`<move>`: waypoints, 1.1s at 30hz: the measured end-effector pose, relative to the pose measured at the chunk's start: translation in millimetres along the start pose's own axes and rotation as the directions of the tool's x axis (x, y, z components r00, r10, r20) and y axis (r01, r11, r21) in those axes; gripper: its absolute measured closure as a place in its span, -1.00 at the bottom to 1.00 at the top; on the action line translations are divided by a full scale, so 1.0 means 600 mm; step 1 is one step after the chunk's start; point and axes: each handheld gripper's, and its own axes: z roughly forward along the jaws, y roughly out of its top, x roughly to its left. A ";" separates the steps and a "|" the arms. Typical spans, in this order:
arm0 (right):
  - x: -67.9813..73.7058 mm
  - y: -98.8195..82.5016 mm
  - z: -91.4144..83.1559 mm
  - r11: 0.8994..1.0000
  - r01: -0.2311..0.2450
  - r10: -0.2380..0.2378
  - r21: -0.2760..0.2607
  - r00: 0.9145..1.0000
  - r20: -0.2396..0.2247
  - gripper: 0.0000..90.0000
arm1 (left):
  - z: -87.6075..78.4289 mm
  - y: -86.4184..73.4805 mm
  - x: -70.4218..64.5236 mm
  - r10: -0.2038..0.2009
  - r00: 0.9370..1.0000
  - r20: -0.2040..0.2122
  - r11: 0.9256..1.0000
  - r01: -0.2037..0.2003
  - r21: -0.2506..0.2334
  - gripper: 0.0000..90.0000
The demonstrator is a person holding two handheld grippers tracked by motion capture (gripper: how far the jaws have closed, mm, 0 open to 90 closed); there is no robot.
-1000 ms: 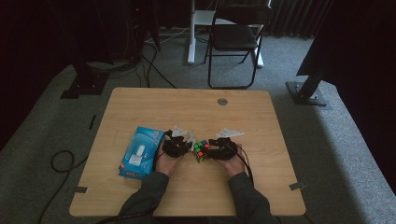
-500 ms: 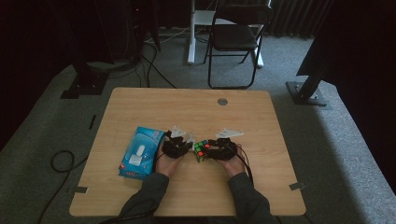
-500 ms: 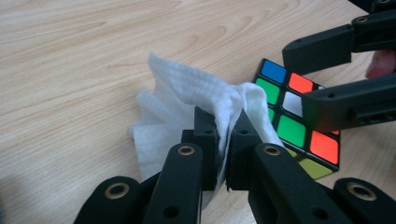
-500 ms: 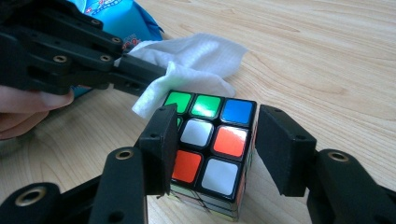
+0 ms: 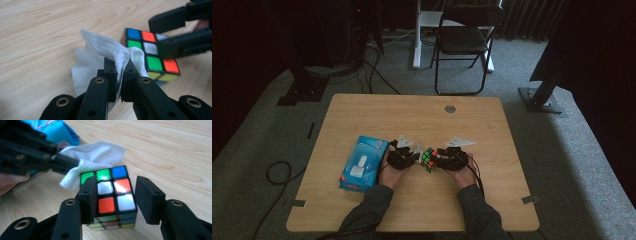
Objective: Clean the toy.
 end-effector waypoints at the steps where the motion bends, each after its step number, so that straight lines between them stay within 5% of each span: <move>1: -0.001 0.000 -0.001 1.000 -0.002 0.002 0.001 1.000 0.002 0.16 | -0.001 -0.001 -0.002 -0.005 1.000 0.002 1.000 0.005 -0.001 0.90; 15: -0.004 0.002 -0.005 1.000 -0.029 0.030 -0.009 0.997 0.074 0.05 | -0.006 -0.016 -0.042 0.023 0.998 0.054 1.000 -0.023 -0.007 0.90; 33: -0.001 0.002 -0.026 0.996 -0.066 0.059 0.062 0.993 0.101 0.10 | -0.014 -0.018 -0.025 -0.004 1.000 0.018 1.000 0.005 -0.015 0.90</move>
